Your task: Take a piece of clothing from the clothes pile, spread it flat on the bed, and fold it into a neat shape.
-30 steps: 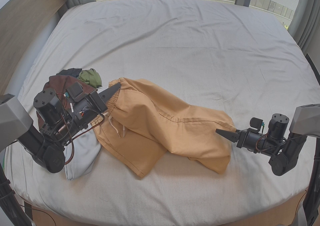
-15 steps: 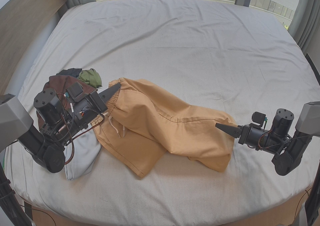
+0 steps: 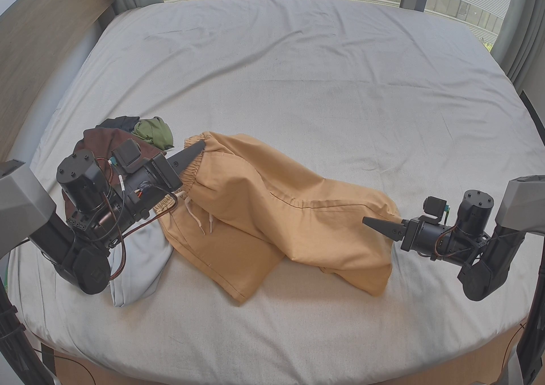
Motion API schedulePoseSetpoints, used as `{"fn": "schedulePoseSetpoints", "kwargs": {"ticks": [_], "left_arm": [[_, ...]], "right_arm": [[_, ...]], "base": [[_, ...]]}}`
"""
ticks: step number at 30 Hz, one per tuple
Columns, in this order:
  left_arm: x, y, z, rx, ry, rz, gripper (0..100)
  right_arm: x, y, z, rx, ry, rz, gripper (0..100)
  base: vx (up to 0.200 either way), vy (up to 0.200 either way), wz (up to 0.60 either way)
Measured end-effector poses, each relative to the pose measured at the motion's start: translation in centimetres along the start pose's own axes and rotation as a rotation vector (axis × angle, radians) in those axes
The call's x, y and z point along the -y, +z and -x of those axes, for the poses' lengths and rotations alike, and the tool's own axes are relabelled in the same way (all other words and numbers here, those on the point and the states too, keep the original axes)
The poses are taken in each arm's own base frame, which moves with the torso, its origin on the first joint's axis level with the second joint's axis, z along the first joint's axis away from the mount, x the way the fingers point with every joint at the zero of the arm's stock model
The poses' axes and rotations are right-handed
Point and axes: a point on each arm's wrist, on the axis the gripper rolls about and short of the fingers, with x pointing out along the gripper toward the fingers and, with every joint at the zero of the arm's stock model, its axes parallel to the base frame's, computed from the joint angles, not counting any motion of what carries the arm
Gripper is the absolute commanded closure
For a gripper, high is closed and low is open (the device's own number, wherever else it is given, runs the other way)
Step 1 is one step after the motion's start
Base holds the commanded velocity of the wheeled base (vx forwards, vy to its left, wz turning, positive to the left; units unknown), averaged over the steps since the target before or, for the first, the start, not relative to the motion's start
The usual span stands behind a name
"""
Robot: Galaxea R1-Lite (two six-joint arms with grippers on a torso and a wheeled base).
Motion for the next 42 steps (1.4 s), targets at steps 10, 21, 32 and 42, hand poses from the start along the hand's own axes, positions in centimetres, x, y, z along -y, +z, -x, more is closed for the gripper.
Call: {"fn": "schedulePoseSetpoints", "kwargs": {"ticks": [10,21,32,42], "left_arm": [[0.0,0.0,0.0,0.000,0.000,0.000,100],[0.1,-0.1,0.0,-0.002,-0.001,-0.001,100],[0.1,-0.1,0.0,-0.002,-0.001,-0.001,100],[0.3,-0.2,0.0,-0.006,-0.006,-0.026,100]], "right_arm": [[0.6,-0.2,0.3,-0.001,-0.021,-0.011,100],[0.9,-0.1,0.8,0.002,-0.035,-0.018,100],[0.1,1.2,1.9,0.040,-0.039,-0.006,100],[-0.6,1.1,1.7,0.033,-0.022,-0.002,0]], "base": [[0.000,0.000,0.00],[0.000,0.000,0.00],[0.000,0.000,0.00],[0.000,0.000,0.00]]}}
